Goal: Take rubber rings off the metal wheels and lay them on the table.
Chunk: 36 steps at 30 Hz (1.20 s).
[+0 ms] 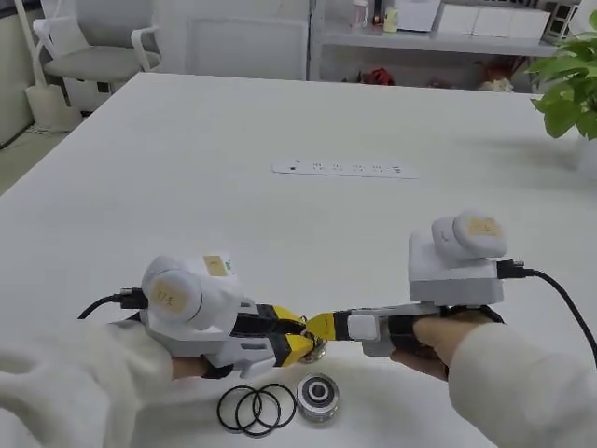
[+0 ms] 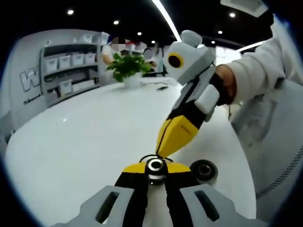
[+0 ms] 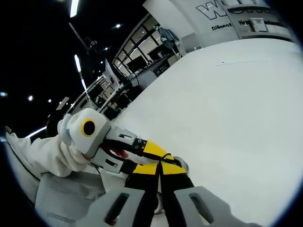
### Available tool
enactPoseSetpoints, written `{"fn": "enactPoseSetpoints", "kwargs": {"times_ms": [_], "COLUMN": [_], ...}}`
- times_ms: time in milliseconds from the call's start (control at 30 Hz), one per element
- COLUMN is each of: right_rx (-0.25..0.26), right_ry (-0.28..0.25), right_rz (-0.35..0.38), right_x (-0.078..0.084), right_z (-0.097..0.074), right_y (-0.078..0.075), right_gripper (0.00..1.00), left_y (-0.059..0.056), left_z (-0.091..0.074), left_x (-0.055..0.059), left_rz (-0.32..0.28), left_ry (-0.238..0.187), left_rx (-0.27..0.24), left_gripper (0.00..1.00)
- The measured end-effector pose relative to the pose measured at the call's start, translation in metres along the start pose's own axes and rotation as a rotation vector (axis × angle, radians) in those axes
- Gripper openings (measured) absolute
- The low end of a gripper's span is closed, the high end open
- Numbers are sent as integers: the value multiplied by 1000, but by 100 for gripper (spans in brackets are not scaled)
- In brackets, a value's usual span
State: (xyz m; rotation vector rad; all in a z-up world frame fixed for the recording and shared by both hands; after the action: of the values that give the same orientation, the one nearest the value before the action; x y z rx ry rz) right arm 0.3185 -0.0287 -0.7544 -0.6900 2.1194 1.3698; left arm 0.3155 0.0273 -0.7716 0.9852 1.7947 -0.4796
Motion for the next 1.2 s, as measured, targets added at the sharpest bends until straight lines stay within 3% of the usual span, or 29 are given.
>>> {"fn": "enactPoseSetpoints", "kwargs": {"times_ms": [33, 100, 233, 333, 400, 467, 600, 700, 867, 1000, 1200], "right_rx": [13, 47, 9, -8, -23, -49, -78, -99, -115, -144, -179], "right_ry": [6, 35, 17, 25, 18, 13, 29, 53, 97, 122, 165], "right_rz": [14, -27, -10, -16, -15, -9, -9, -11, -10, -7, 1], "right_x": [1, 0, -3, -2, -5, -6, -4, 0, 9, 14, 24], "right_z": [-2, -5, -3, -1, 0, 1, 6, 10, 14, 17, 24], "right_y": [-3, -6, 1, 6, 9, 14, 22, 27, 29, 34, 40], "right_gripper": [0, 0, 0, 0, 0, 0, 0, 0, 0, 0, 0], "left_y": [0, 1, 4, 9, 13, 13, 9, 9, 9, 8, 7], "left_z": [-1, -6, -19, -28, -32, -42, -65, -81, -107, -121, -139], "left_x": [0, -1, -12, -22, -29, -38, -42, -41, -33, -25, -12], "left_rz": [11, 80, 107, 83, 58, 79, 97, 65, 82, 69, 29], "left_ry": [21, 77, 63, 63, 62, 42, 16, 6, 17, 27, 27], "left_rx": [6, 28, 38, 39, 29, 27, 49, 45, 10, 1, -45], "left_gripper": [14, 14, 11, 24, 38, 45, 40, 46, 53, 56, 68]}}
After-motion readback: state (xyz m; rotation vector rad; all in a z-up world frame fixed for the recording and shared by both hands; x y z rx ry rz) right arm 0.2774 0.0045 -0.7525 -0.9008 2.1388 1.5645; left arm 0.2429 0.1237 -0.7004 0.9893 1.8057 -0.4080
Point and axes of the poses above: the centre of the closed fingertips' face, and the gripper's own axes: z roughly forward along the fingers, y roughly to its left, x roughly out of its underside, the point moved 4 cm from there along -z, roughly backward along the fingers, and after that the axes turned 12 degrees about -x, right-handed, at the moved point
